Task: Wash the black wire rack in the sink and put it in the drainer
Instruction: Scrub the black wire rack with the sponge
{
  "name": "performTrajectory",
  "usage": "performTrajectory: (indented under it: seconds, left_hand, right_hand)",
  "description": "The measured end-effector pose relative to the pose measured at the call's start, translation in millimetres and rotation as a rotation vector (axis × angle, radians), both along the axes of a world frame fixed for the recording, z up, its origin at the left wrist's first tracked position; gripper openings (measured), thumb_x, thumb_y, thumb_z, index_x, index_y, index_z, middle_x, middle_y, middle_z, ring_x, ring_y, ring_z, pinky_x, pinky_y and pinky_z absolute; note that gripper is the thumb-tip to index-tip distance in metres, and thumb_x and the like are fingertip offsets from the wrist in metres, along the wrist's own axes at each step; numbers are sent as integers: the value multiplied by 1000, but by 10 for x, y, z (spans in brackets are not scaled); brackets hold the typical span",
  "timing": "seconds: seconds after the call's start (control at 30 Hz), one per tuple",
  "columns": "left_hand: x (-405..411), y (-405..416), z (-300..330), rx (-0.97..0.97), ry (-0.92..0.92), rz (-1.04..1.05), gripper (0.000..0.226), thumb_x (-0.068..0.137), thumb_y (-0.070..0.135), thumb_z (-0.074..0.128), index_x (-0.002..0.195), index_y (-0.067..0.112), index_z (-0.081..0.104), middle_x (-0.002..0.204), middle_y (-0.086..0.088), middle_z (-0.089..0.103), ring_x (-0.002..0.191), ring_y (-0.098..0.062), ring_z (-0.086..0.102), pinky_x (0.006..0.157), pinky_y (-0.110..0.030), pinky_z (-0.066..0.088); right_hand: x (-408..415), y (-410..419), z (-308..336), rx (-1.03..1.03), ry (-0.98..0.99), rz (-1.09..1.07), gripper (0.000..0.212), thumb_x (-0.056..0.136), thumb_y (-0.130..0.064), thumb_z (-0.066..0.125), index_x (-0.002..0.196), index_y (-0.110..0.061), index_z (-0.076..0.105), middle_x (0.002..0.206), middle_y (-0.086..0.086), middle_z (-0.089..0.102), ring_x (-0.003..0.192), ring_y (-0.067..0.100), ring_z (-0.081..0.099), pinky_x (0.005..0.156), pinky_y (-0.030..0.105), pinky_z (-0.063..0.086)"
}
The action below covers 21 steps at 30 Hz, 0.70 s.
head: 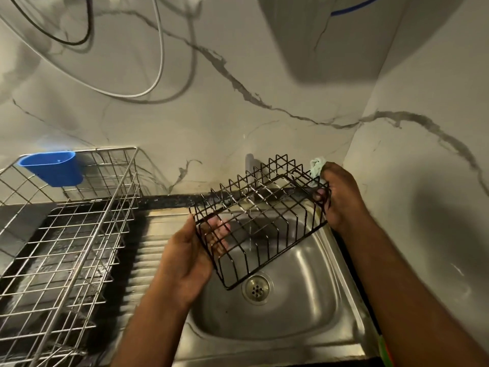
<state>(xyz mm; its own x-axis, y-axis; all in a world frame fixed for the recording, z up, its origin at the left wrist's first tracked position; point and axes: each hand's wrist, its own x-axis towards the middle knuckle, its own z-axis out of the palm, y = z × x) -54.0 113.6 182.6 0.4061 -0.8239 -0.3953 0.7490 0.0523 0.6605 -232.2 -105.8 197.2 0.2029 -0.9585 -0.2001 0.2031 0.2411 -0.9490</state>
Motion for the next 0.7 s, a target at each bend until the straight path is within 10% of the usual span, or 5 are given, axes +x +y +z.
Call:
performTrajectory:
  seconds: [0.13, 0.27, 0.5, 0.6, 0.7]
  left_hand:
    - [-231, 28, 17, 133, -308, -77, 69, 102, 61, 18, 109, 10, 65, 97, -21, 77, 92, -34, 75, 73, -35, 58]
    - [-341, 92, 203, 98, -403, -72, 61, 93, 60, 42, 112, 6, 62, 103, -24, 76, 97, -38, 74, 86, -44, 58]
    - [-377, 110, 366, 51, -340, 107, 16, 87, 25, 72, 82, 16, 61, 51, 1, 49, 38, -14, 48, 37, -21, 38]
    - [-337, 124, 339, 97, -327, 176, 21, 82, 34, 76, 80, 21, 59, 49, 3, 41, 35, -11, 40, 34, -19, 31]
    - [-311, 120, 323, 86, -307, 252, 23, 82, 34, 77, 88, 21, 59, 53, 3, 37, 36, -8, 38, 34, -18, 30]
  right_hand:
    - [-51, -25, 77, 31, 27, -73, 11, 92, -11, 61, 94, -18, 69, 65, -6, 64, 42, 3, 43, 43, 20, 32]
    - [-72, -3, 91, 46, 29, -103, 14, 95, -9, 55, 93, -15, 69, 70, 1, 64, 44, 7, 51, 42, 20, 36]
    - [-114, -14, -51, 23, 125, 46, 20, 97, -13, 48, 95, -20, 66, 103, 16, 73, 86, 37, 74, 53, 28, 49]
    - [-164, 20, -89, -337, 561, -48, 14, 96, -22, 54, 97, -27, 67, 105, 4, 73, 88, 22, 71, 76, 40, 58]
    - [-181, 282, 126, -756, 764, -97, 26, 101, -17, 52, 123, -27, 63, 120, -2, 62, 101, 7, 58, 82, 11, 45]
